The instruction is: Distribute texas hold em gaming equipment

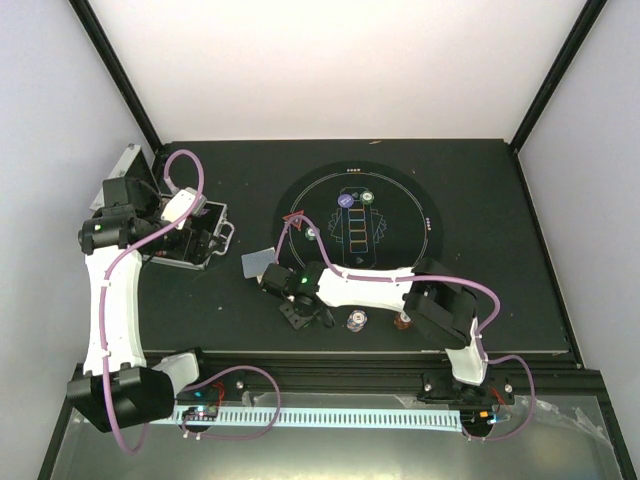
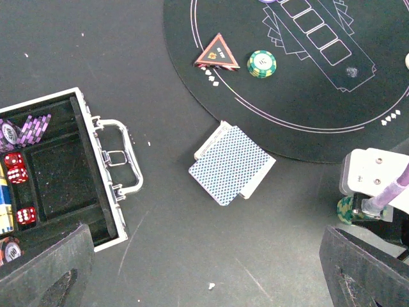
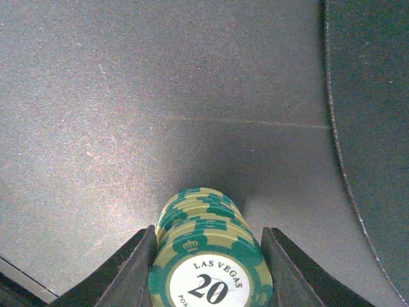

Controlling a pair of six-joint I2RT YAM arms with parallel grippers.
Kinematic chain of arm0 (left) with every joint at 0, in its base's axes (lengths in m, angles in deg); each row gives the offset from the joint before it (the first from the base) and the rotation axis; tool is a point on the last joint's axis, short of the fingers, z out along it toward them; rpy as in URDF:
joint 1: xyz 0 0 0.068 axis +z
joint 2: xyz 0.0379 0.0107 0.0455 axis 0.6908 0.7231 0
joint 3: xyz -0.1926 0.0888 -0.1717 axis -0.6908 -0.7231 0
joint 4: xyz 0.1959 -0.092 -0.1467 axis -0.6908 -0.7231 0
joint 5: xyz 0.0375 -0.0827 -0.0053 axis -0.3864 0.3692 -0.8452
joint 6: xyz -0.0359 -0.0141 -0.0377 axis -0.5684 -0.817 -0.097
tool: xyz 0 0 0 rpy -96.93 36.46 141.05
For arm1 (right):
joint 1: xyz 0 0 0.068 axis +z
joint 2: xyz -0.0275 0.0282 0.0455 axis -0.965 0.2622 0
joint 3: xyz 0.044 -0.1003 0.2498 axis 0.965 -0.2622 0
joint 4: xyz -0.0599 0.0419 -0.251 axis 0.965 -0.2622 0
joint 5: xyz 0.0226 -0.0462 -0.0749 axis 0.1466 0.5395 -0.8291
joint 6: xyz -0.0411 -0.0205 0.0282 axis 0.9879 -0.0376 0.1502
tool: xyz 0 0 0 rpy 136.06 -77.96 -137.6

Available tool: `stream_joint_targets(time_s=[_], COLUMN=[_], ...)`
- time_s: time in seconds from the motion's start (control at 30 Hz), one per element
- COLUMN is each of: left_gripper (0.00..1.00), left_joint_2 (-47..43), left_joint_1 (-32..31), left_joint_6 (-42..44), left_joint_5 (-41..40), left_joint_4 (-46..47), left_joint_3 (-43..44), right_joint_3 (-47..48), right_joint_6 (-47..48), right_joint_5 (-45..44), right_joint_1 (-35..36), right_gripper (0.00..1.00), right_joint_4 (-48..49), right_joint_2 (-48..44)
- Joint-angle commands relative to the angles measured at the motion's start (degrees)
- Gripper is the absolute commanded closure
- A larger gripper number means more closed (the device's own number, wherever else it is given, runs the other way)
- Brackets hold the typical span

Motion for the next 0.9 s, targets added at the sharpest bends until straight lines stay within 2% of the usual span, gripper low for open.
stream_joint_targets(time_s=[0.0,0.33,0.6,0.87], left_gripper=[0.01,0.01,0.01,0.01], left_joint_2=[0.5,0.7,0.8,0.9], left_joint_1=[0.3,0.3,0.3,0.3], left_joint_6=[0.8,1.0,1.0,1.2], left_joint_5=[0.1,0.2,0.6,0.6], left_joint_4=[0.1,0.0,0.1,-0.2], left_joint_3=[0.3,0.6,0.7,0.8], right_joint_3=[1.7,1.5,-7.4,-18.2], right_joint_6=[-1.0,-0.8,0.1,2.5], right_joint_5=[-1.5,-3.1,-2.8,-3.0], right_joint_1=[0.3,-2.5,-10.6,-20.1], right_gripper=[0.72,0.74,0.75,0.75], right_joint_4=[-1.2,-3.8,-1.5,3.4], right_joint_2=[-3.1,-7.9,-15.0,-17.9])
